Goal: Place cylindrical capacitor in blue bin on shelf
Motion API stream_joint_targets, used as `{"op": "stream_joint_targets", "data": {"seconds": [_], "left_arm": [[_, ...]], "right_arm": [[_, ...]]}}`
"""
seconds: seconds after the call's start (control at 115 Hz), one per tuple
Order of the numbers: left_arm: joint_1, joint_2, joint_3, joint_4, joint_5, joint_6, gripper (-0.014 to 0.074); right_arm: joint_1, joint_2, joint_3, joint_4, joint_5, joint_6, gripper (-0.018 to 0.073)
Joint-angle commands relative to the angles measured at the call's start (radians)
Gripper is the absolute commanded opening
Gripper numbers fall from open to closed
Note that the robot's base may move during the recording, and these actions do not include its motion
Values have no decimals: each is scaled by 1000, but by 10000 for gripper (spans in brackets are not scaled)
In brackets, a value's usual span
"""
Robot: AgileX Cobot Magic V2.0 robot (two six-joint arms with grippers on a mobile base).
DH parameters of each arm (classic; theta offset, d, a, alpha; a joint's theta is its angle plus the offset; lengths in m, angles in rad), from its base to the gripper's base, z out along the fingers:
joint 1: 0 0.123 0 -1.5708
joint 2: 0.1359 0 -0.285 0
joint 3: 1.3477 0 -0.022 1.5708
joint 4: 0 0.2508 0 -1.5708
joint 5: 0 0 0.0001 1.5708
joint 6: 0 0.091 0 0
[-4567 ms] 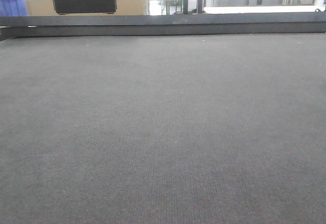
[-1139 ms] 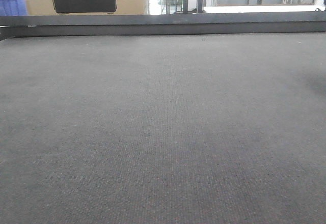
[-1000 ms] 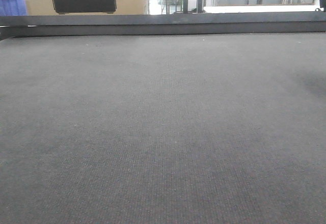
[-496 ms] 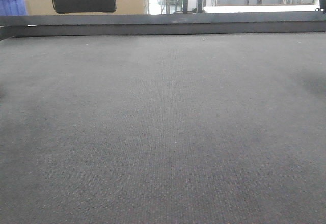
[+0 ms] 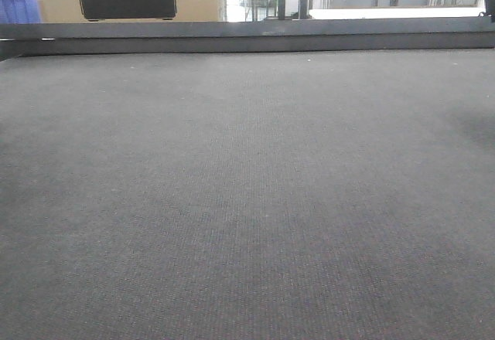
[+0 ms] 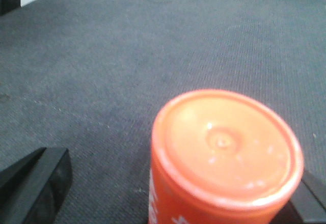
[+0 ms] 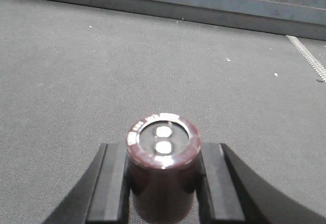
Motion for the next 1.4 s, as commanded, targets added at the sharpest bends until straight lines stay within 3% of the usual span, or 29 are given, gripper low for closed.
{"op": "stream_joint_targets", "data": {"seconds": [0.0,0.191,0.278,0.409,0.583,0.757,0.905,1.183,1.392], "left_arm": [[2,1,-8,-7,-8,-5,496],[2,-37,-8,-7,28,-5,37],[2,-72,-8,-7,40,-5,-113],[0,-165,-8,-7,129,-5,-111],[-13,-343,-21,25,356,-5,-111],[-54,-509,-127,111,714,-5,-111],[-108,-629,-246,135,990,-5,-111],[-228,-830,-310,138,1247,16,-111],[-255,-988,-310,134,1400,16,-111]], "right_arm": [[1,-12,-3,-5,-20,-1,-154],[1,-12,-3,-1,-14,-1,-154],[1,-12,-5,3,3,-1,-154],[1,-41,-50,18,137,-1,-154],[1,-125,-157,36,425,-1,-154],[1,-213,-250,79,636,-1,-154],[14,-291,-293,134,809,-1,-154],[192,-467,-293,136,940,-3,-154],[269,-638,-293,138,978,-3,-154]]}}
